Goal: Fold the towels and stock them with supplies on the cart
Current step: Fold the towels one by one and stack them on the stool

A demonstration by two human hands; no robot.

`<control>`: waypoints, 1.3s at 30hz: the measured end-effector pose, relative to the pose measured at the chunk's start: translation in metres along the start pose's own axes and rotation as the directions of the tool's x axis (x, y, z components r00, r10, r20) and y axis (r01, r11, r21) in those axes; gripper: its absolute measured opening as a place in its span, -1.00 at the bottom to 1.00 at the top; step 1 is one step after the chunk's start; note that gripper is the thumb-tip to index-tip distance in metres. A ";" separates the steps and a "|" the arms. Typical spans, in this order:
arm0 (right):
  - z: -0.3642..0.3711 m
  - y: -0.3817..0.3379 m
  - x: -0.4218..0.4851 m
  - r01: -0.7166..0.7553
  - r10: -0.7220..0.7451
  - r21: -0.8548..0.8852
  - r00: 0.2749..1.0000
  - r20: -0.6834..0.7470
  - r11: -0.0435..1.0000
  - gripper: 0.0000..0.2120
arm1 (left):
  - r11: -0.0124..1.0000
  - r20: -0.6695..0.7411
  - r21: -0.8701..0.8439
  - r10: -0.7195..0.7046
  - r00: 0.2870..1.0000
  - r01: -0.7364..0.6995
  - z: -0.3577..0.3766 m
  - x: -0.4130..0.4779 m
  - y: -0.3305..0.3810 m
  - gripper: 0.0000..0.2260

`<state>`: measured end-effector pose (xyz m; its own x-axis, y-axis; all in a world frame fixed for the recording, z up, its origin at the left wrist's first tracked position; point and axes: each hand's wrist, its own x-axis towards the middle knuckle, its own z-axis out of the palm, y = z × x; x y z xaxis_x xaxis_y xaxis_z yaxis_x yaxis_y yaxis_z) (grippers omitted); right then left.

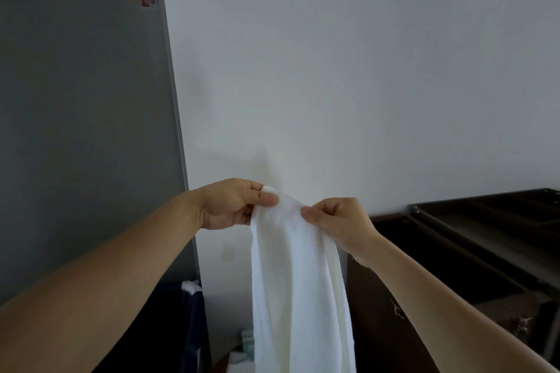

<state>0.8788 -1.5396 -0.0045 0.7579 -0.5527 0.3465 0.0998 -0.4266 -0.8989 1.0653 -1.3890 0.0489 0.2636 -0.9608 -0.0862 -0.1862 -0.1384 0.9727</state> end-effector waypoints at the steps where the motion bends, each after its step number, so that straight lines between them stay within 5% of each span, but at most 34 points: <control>1: 0.000 0.004 -0.002 -0.019 0.021 -0.085 0.999 0.030 0.996 -0.77 | 1.000 -0.027 -0.012 0.013 1.000 -0.013 0.000 0.001 -0.001 -0.66; 5: 0.012 0.033 -0.016 -0.046 0.145 -0.398 0.964 0.222 0.916 -0.62 | 0.996 -0.108 0.082 0.027 0.994 -0.019 0.006 0.002 0.006 -0.65; 8: 0.019 0.051 -0.020 -0.092 0.197 -0.383 0.949 0.245 0.919 -0.64 | 0.989 -0.225 0.137 0.087 0.971 -0.057 0.011 0.006 0.018 -0.66; 13: 0.005 0.069 -0.028 -0.187 0.306 -0.413 0.920 0.243 0.891 -0.65 | 0.952 -0.550 0.218 0.302 0.779 -0.215 -0.023 0.008 0.042 -0.84; 17: -0.016 0.051 -0.019 -0.178 0.187 -0.199 0.982 0.026 0.964 -0.55 | 0.895 -0.649 0.395 0.430 0.628 -0.206 -0.054 0.004 0.044 -0.89; 20: -0.042 0.030 -0.016 -0.094 0.096 0.046 0.994 -0.057 0.995 -0.67 | 0.901 -0.708 0.387 0.428 0.562 -0.197 -0.067 -0.002 0.038 -0.90; 24: -0.035 0.047 -0.033 -0.125 0.202 -0.307 0.952 0.232 0.943 -0.78 | 0.900 -0.659 0.359 0.432 0.615 -0.248 -0.061 -0.003 0.034 -0.92; 27: -0.022 0.063 -0.047 -0.133 0.282 -0.366 0.876 0.391 0.921 -0.76 | 0.885 -0.581 0.385 0.454 0.675 -0.263 -0.045 0.001 0.036 -0.93; 39: -0.001 0.106 -0.071 -0.131 0.161 -0.189 0.975 0.155 0.973 -0.81 | 0.916 -0.493 0.248 0.399 0.773 -0.315 -0.013 -0.004 0.048 -0.95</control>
<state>0.8353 -1.5460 -0.1237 0.8546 -0.4967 0.1516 -0.1237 -0.4782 -0.8695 1.0678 -1.3890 0.0987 0.5963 -0.6790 0.4282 -0.4882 0.1167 0.8649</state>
